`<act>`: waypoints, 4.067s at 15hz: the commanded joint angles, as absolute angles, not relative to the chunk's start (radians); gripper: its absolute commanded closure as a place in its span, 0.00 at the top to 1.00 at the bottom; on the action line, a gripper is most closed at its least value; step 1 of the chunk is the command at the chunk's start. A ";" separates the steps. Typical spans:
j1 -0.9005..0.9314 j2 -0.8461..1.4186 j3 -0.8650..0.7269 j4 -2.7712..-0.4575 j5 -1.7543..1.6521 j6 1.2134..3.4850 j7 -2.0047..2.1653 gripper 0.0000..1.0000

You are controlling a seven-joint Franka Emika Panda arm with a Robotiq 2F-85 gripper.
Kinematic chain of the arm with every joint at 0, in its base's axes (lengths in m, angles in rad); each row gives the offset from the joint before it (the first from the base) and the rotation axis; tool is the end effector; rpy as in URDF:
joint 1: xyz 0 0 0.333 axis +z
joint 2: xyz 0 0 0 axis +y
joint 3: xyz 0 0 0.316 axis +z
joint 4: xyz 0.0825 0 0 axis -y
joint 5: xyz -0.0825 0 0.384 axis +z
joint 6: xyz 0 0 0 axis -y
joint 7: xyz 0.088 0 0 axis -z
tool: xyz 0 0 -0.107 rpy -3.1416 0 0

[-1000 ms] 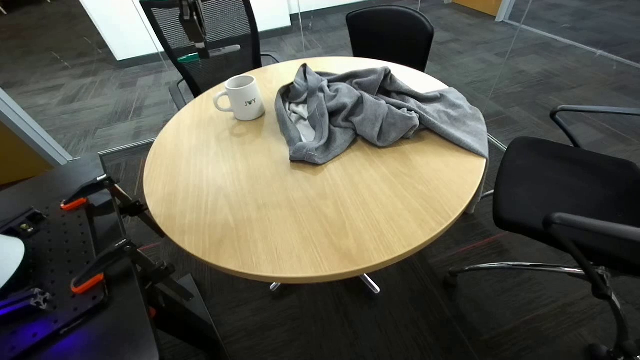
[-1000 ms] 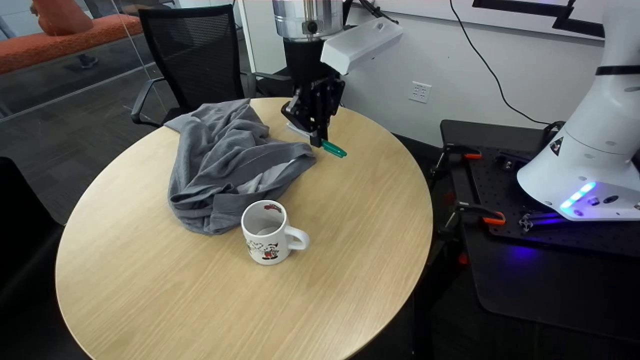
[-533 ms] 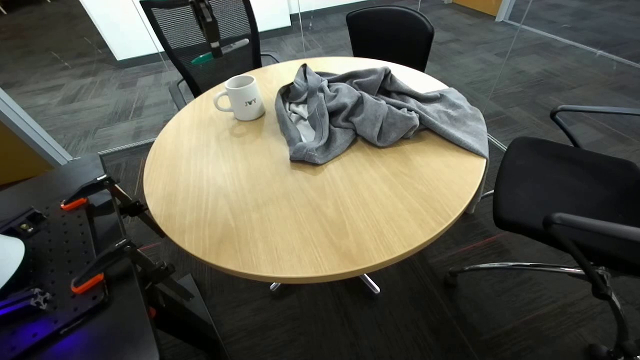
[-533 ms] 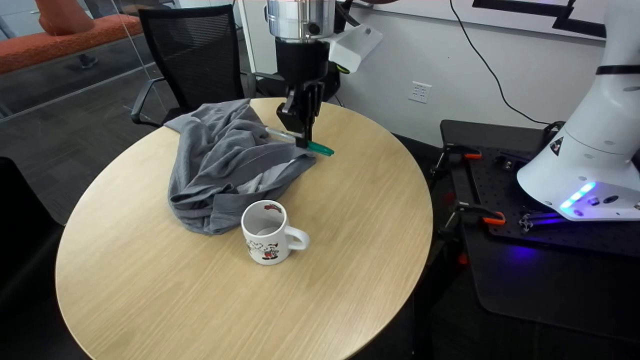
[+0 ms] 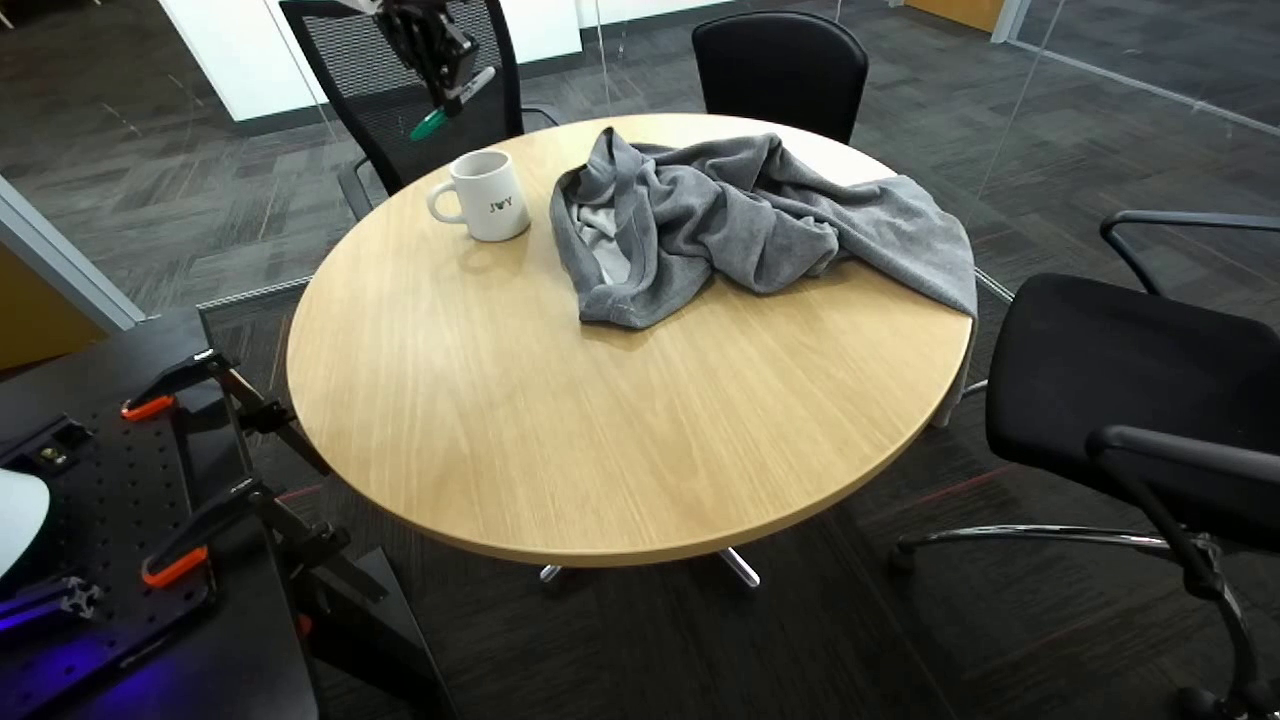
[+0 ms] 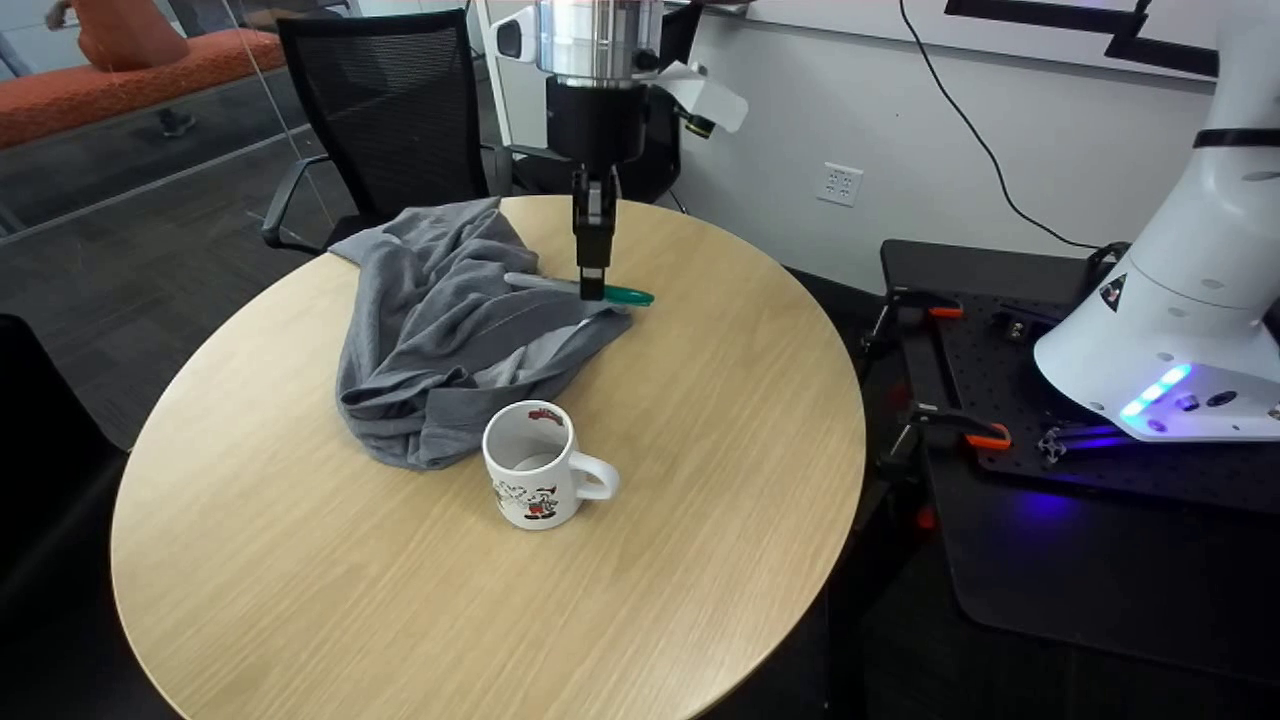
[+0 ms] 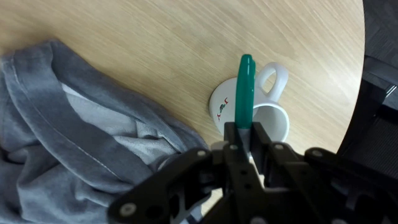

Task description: Pick up the green marker and put it in the white mug

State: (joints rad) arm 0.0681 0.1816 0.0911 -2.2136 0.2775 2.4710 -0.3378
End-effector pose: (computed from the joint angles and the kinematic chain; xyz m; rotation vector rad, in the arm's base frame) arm 0.5485 0.0870 0.3033 -2.9198 -0.4165 -0.1355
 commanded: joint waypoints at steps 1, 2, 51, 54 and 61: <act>0.026 0.207 0.141 -2.202 0.330 2.529 -0.570 0.04; 0.016 0.214 0.155 -2.202 0.353 2.552 -0.642 0.04; -0.007 0.541 0.175 -2.039 1.482 2.432 -2.316 0.62; 0.022 0.514 0.160 -2.055 1.494 2.443 -2.331 0.86; 0.074 0.362 0.153 -2.134 1.507 2.475 -2.404 1.00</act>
State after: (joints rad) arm 0.0393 0.4698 0.1765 -2.0602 1.4739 2.4582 -2.3525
